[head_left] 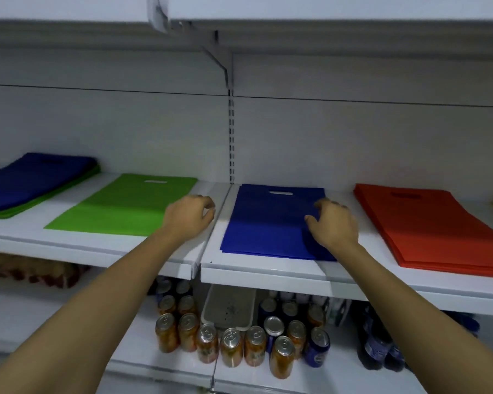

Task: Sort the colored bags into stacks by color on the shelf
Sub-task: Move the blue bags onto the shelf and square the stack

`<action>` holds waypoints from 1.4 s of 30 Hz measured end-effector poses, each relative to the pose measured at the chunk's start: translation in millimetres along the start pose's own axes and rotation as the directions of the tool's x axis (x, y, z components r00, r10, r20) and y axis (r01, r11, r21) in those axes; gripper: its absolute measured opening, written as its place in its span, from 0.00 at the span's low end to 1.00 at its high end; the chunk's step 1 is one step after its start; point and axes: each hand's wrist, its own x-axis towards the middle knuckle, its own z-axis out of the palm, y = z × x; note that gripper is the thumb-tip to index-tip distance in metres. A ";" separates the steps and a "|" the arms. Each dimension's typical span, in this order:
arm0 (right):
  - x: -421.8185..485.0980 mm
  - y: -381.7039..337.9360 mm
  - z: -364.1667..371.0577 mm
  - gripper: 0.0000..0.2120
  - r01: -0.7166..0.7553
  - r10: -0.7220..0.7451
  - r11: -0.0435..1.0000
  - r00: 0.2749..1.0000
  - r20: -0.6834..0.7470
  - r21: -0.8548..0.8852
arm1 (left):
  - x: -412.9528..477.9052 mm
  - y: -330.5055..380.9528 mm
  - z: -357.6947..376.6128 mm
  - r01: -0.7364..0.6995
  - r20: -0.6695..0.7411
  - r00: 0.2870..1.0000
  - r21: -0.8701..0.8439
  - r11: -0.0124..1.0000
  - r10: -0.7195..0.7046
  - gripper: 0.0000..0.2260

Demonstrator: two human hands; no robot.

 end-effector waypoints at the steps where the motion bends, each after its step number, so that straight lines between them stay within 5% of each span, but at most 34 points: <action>1: 2.1 -14.7 1.5 0.20 0.038 -0.038 0.999 0.999 0.025 -0.014 | -1.5 -4.5 -10.2 0.017 0.010 1.000 0.054 0.998 -0.018 0.13; 8: 4.4 -143.7 20.5 0.17 0.302 -0.297 0.953 0.945 0.139 -0.018 | -34.6 -53.0 -81.8 0.161 0.012 0.983 0.408 0.899 -0.181 0.16; 23: -86.1 -440.0 117.6 0.18 0.527 -0.574 0.817 0.784 0.235 0.236 | -205.6 -309.7 -187.3 0.546 -0.063 0.816 0.410 0.731 -0.575 0.16; 32: -122.4 -580.8 169.8 0.11 0.376 -0.472 0.834 0.865 0.169 0.404 | -257.2 -461.7 -230.7 0.618 -0.050 0.780 0.220 0.755 -0.624 0.15; 36: -101.2 -593.4 184.2 0.09 0.140 -0.251 0.852 0.955 0.158 0.504 | -253.7 -498.1 -222.7 0.601 -0.040 0.797 0.167 0.782 -0.603 0.14; 42: -62.6 -591.5 206.4 0.09 0.035 -0.147 0.886 0.967 0.209 0.462 | -227.3 -538.3 -200.6 0.577 -0.087 0.816 0.044 0.816 -0.572 0.15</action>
